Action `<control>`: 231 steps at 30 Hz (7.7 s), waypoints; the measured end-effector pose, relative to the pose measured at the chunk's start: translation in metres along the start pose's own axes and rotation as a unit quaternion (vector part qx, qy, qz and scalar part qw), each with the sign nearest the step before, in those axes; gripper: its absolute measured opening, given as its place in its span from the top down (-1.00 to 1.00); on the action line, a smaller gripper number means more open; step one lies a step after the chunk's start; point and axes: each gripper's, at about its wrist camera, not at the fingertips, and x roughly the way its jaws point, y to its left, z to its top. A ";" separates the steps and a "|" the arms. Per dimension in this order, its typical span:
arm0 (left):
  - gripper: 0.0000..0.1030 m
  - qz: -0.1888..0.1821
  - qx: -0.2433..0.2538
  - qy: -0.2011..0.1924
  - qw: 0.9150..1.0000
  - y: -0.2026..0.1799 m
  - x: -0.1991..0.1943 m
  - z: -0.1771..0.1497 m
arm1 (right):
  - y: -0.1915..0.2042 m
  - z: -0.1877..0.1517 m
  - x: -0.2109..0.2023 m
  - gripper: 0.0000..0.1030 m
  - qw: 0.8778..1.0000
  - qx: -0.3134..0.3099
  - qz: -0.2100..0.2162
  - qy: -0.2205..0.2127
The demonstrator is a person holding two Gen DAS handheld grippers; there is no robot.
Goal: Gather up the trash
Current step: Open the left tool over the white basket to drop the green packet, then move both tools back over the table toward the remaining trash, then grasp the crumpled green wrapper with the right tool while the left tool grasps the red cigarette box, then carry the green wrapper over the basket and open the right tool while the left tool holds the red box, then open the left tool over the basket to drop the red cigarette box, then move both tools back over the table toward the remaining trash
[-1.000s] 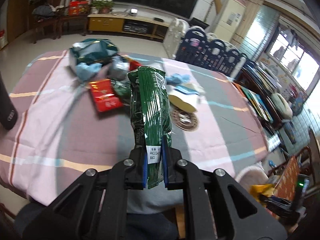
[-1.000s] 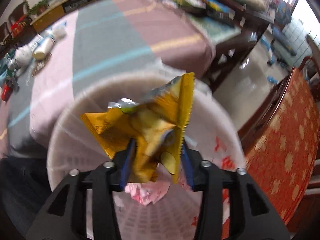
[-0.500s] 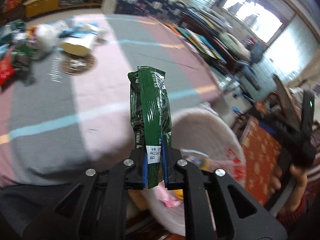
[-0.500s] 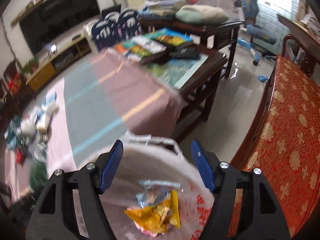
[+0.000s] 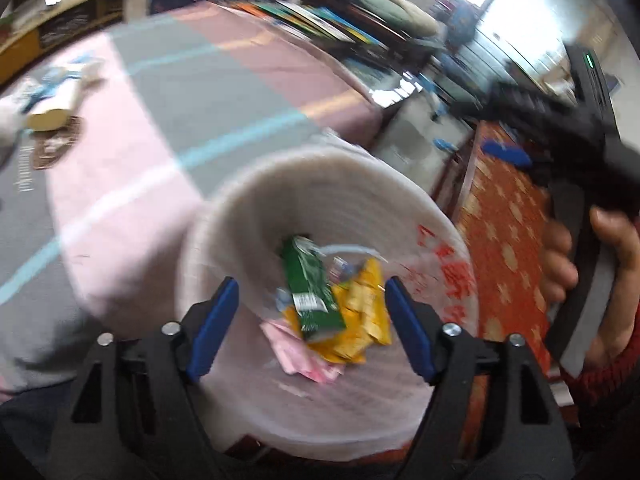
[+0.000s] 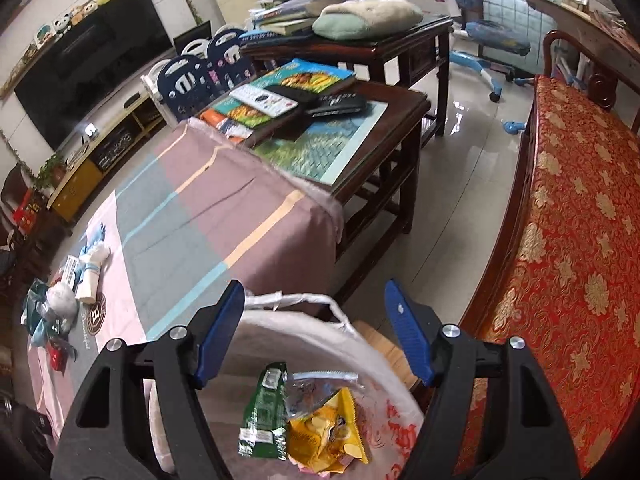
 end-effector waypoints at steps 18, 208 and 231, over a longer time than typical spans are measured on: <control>-0.70 0.191 -0.440 -0.157 0.863 0.319 -0.131 -0.059 | 0.169 -0.059 -0.004 -0.63 0.977 -0.188 0.095 0.022; -0.78 0.181 -0.153 -0.123 0.964 0.097 -0.044 0.012 | 0.057 -0.024 -0.048 -0.48 0.990 -0.108 0.075 -0.041; -0.90 0.266 -0.380 -0.181 0.867 0.248 -0.104 -0.041 | 0.225 -0.118 0.002 -0.93 0.952 -0.261 0.140 0.075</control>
